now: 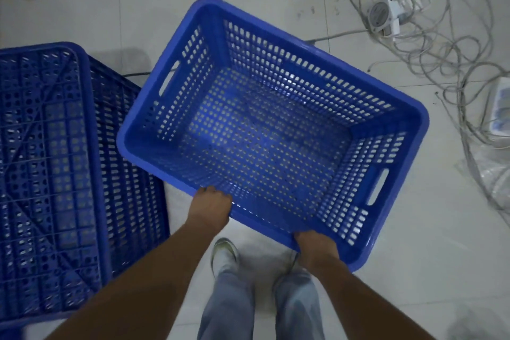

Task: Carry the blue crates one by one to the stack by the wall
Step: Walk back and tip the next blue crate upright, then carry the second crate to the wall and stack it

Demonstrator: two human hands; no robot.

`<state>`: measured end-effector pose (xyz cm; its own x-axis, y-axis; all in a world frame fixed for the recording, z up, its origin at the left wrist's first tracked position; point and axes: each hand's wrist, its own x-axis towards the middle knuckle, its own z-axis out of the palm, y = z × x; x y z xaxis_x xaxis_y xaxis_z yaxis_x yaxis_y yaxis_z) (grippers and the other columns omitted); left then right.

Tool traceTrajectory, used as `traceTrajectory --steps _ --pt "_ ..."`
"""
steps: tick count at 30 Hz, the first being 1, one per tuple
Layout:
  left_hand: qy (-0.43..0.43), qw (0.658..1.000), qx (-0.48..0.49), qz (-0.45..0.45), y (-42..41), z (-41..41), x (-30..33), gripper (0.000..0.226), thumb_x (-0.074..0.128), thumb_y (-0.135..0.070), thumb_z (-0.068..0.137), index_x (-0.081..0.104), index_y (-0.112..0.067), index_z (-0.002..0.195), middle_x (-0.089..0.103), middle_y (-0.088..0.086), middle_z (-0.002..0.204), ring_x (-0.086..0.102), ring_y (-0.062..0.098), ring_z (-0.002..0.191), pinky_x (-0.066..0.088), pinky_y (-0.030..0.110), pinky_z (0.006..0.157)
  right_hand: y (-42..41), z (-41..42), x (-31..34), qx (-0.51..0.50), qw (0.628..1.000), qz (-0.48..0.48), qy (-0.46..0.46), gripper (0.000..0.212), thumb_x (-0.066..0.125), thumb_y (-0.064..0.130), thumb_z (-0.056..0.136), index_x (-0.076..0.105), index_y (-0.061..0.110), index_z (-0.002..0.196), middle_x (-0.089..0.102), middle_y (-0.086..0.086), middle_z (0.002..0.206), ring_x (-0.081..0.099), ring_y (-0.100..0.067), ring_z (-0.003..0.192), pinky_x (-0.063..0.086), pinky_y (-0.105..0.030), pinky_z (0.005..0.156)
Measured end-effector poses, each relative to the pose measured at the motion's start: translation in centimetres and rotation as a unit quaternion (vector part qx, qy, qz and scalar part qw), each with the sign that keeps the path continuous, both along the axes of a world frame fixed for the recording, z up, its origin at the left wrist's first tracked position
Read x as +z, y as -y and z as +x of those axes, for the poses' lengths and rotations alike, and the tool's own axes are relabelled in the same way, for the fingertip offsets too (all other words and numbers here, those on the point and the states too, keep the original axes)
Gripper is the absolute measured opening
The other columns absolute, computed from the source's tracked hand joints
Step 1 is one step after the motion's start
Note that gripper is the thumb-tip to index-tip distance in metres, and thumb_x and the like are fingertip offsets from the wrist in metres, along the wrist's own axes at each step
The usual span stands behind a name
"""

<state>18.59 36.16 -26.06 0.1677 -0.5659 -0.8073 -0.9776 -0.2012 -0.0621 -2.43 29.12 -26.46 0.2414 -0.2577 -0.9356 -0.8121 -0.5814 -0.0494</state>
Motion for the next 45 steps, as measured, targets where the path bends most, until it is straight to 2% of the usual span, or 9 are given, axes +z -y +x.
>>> traceTrajectory --steps 15,19,22,26,29,33,36,38,45 --pt "-0.109 0.987 0.052 0.107 -3.8 -9.5 -0.2 0.035 0.045 -0.029 0.097 0.054 -0.013 0.127 0.059 0.011 0.129 0.055 0.031 0.121 0.045 0.04 0.097 4.4 -6.1 -1.0 0.127 0.989 0.016 -0.071 0.04 0.051 0.01 0.091 0.053 0.015 0.13 0.053 -0.007 0.133 0.052 -0.026 0.123 0.045 -0.036 0.096" --pt "-0.12 0.971 0.197 0.062 -4.1 -6.9 -0.2 0.04 0.041 -0.041 0.096 0.058 -0.015 0.121 0.06 0.008 0.127 0.057 0.027 0.118 0.046 0.036 0.094 5.5 -6.2 -1.0 0.033 0.998 0.037 -0.046 0.023 0.051 0.018 0.088 0.062 0.015 0.108 0.062 -0.006 0.111 0.059 -0.027 0.111 0.043 -0.031 0.076" --pt "-0.064 0.946 0.311 -0.06 -3.8 -1.9 0.3 0.037 0.043 -0.035 0.097 0.052 -0.014 0.126 0.055 0.007 0.13 0.057 0.026 0.113 0.051 0.038 0.089 8.5 -4.8 0.2 -0.13 0.989 -0.063 0.039 0.022 0.043 0.017 0.092 0.063 0.01 0.096 0.06 -0.009 0.086 0.061 -0.028 0.083 0.042 -0.03 0.066" --pt "0.082 0.882 0.43 -0.177 -3.7 5.2 2.3 0.04 0.058 -0.025 0.09 0.049 -0.002 0.122 0.051 0.017 0.123 0.055 0.033 0.103 0.051 0.043 0.077 13.3 -3.9 1.8 -0.196 0.94 -0.277 0.037 0.029 0.047 0.02 0.091 0.054 0.005 0.115 0.058 -0.016 0.114 0.057 -0.035 0.102 0.046 -0.038 0.076" --pt "0.136 0.81 0.547 -0.163 -5.9 9.5 2.4 0.047 0.063 -0.025 0.085 0.048 0.002 0.12 0.053 0.023 0.117 0.058 0.039 0.093 0.054 0.047 0.072 15.8 -4.2 2.1 -0.249 0.916 -0.313 0.0 0.05 0.055 0.023 0.089 0.039 -0.001 0.13 0.042 -0.019 0.129 0.044 -0.037 0.119 0.045 -0.047 0.089" --pt "0.012 0.691 0.722 -0.041 -7.8 11.4 1.6 0.068 0.056 -0.025 0.093 0.025 0.002 0.146 0.053 0.025 0.118 0.055 0.037 0.084 0.049 0.05 0.082 17.5 -4.4 0.2 -0.373 0.897 -0.234 0.022 0.063 0.062 0.023 0.086 0.031 -0.004 0.134 0.041 -0.025 0.133 0.045 -0.043 0.12 0.045 -0.05 0.093" --pt "-0.042 0.628 0.775 -0.065 -8.5 11.8 0.5 0.073 0.057 -0.025 0.094 0.017 -0.004 0.151 0.031 0.017 0.154 0.039 0.039 0.132 0.032 0.05 0.111 17.7 -3.9 -1.0 -0.476 0.851 -0.214 0.055 0.065 0.064 0.02 0.084 0.03 -0.004 0.134 0.045 -0.026 0.131 0.052 -0.044 0.113 0.047 -0.046 0.084" --pt "-0.056 0.588 0.802 -0.086 -8.7 12.1 0.0 0.081 0.06 -0.033 0.09 0.014 -0.011 0.153 0.025 0.011 0.158 0.031 0.037 0.14 0.03 0.053 0.114 18.0 -3.7 -1.4 -0.508 0.831 -0.218 0.067 0.064 0.065 0.021 0.085 0.031 -0.004 0.134 0.048 -0.026 0.129 0.054 -0.044 0.111 0.047 -0.046 0.083" --pt "-0.073 0.514 0.842 -0.144 -8.3 12.4 3.4 0.078 0.063 -0.038 0.088 0.027 -0.006 0.149 0.031 0.014 0.154 0.034 0.039 0.138 0.03 0.054 0.113 19.1 -4.7 2.6 -0.489 0.836 -0.239 0.068 0.048 0.068 0.018 0.083 0.053 -0.015 0.115 0.054 -0.023 0.089 0.054 -0.036 0.077 0.052 -0.05 0.08"
